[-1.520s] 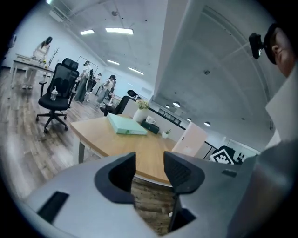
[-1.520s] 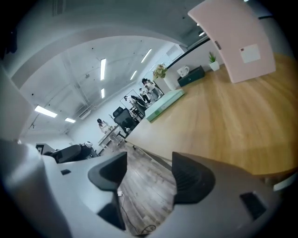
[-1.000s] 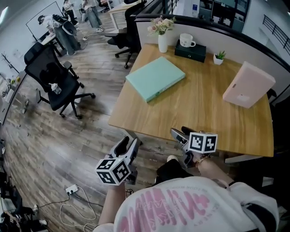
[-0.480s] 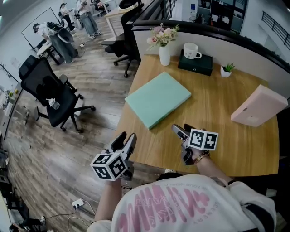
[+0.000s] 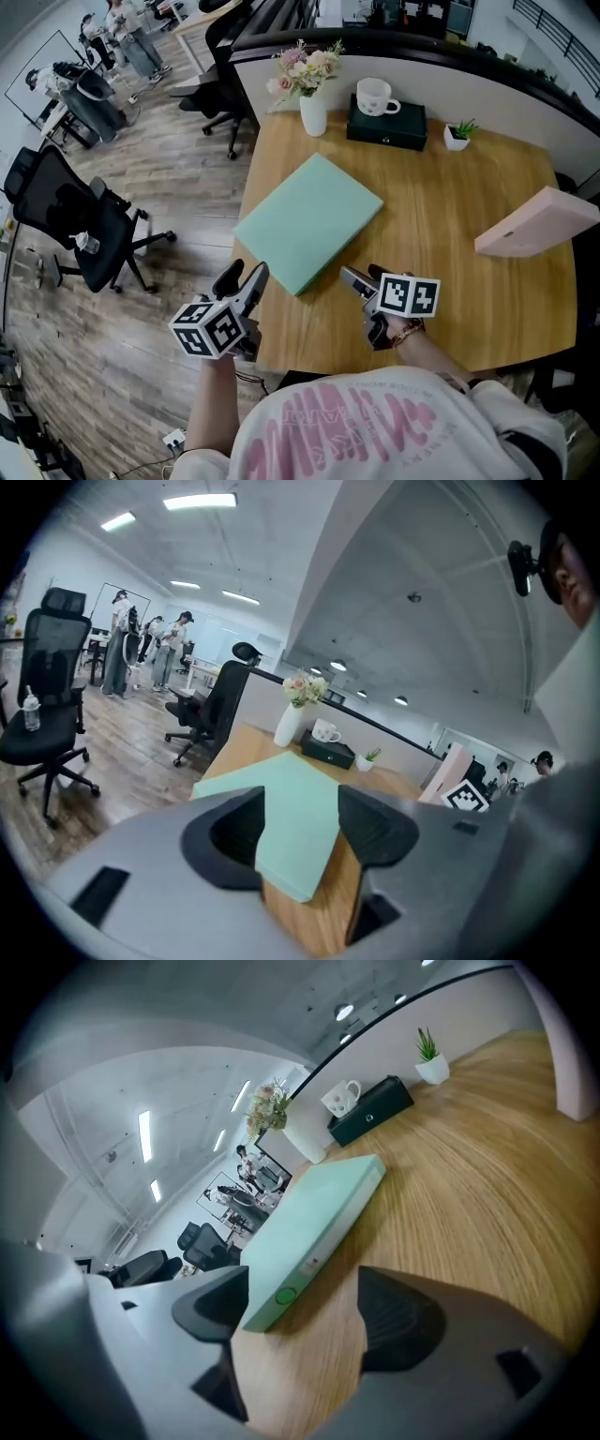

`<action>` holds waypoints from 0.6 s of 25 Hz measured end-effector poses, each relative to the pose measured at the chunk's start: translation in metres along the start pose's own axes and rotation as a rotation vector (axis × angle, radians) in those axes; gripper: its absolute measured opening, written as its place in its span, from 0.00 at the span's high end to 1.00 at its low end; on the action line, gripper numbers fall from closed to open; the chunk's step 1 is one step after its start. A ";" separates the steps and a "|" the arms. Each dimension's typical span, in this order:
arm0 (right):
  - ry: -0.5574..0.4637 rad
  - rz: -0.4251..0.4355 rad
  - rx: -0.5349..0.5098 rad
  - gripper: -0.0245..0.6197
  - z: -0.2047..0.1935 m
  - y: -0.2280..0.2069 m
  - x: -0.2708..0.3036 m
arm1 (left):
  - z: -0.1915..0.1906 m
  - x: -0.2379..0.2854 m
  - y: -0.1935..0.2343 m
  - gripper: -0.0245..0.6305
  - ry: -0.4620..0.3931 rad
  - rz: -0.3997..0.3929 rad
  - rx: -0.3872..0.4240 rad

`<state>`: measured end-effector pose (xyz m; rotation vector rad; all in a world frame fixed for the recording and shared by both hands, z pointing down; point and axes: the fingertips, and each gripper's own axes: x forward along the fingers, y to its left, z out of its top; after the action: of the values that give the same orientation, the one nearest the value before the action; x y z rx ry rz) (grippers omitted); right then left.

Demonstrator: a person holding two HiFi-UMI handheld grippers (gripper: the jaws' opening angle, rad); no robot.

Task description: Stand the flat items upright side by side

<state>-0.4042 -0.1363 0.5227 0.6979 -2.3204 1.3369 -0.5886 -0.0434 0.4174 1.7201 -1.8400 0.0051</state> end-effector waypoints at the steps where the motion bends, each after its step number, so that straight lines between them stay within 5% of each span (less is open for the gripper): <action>1: -0.003 -0.006 0.014 0.41 0.000 0.000 0.002 | 0.004 0.008 0.005 0.58 0.014 -0.012 0.018; 15: -0.051 -0.174 0.204 0.39 -0.004 0.006 0.063 | 0.027 0.146 0.090 0.42 0.282 -0.249 0.278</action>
<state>-0.4585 -0.1450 0.5545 0.9835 -2.1237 1.5025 -0.6767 -0.1719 0.4937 2.0119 -1.4643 0.3988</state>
